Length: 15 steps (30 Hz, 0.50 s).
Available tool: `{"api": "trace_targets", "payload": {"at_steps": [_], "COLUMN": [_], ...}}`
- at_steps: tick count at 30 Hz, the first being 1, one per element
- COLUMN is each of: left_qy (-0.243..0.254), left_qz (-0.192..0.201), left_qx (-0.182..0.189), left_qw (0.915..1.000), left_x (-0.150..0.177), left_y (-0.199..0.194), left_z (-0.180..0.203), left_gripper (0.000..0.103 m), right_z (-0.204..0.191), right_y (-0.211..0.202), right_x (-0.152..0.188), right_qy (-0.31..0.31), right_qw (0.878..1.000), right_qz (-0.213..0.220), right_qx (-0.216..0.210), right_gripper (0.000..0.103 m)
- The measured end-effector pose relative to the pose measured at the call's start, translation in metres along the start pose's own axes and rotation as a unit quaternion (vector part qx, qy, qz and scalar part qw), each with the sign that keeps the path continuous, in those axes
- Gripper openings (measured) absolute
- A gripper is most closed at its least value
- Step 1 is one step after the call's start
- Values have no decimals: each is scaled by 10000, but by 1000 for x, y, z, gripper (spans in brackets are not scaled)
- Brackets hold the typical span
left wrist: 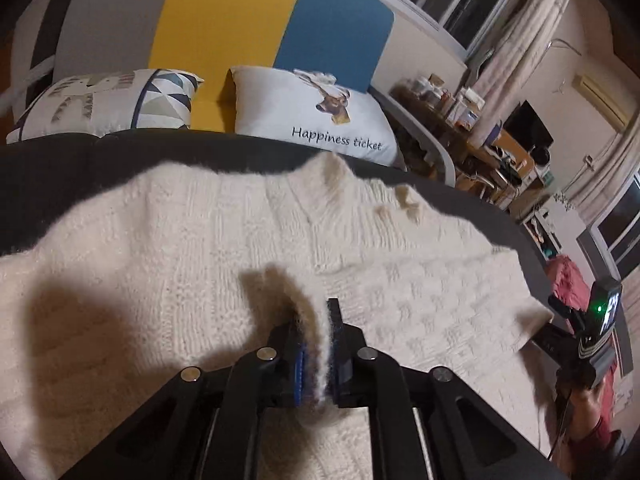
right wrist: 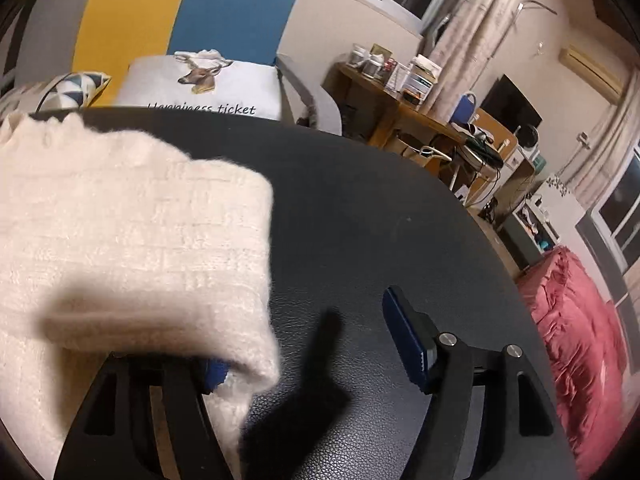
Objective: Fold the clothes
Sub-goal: 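Lower the cuff onto the body and open the left gripper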
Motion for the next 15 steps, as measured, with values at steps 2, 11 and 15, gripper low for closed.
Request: {"api": "trace_targets", "payload": {"at_steps": [2, 11, 15], "left_qy": [-99, -593, -661], "left_qz": [-7, -298, -479], "left_qx": [91, 558, 555], "left_qw": [9999, 9962, 9951], "left_x": [4, 13, 0], "left_y": [-2, -6, -3], "left_z": [1, -11, -9], "left_gripper": [11, 12, 18], "right_z": [0, 7, 35], "right_y": [0, -13, -24], "right_x": [5, 20, 26], "right_qy": [6, 19, -80], "right_qw": [9999, 9989, 9922], "right_qz": [-121, -227, -463], "right_qx": [27, -408, -1152], "right_gripper": [71, 72, 82]}}
Point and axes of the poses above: each gripper's, at about its wrist camera, not at the fingertips, and y roughly the way its jaws point, z to its right, x to its underside, the point moved 3 cm from there along y, roughly the way its jaws point
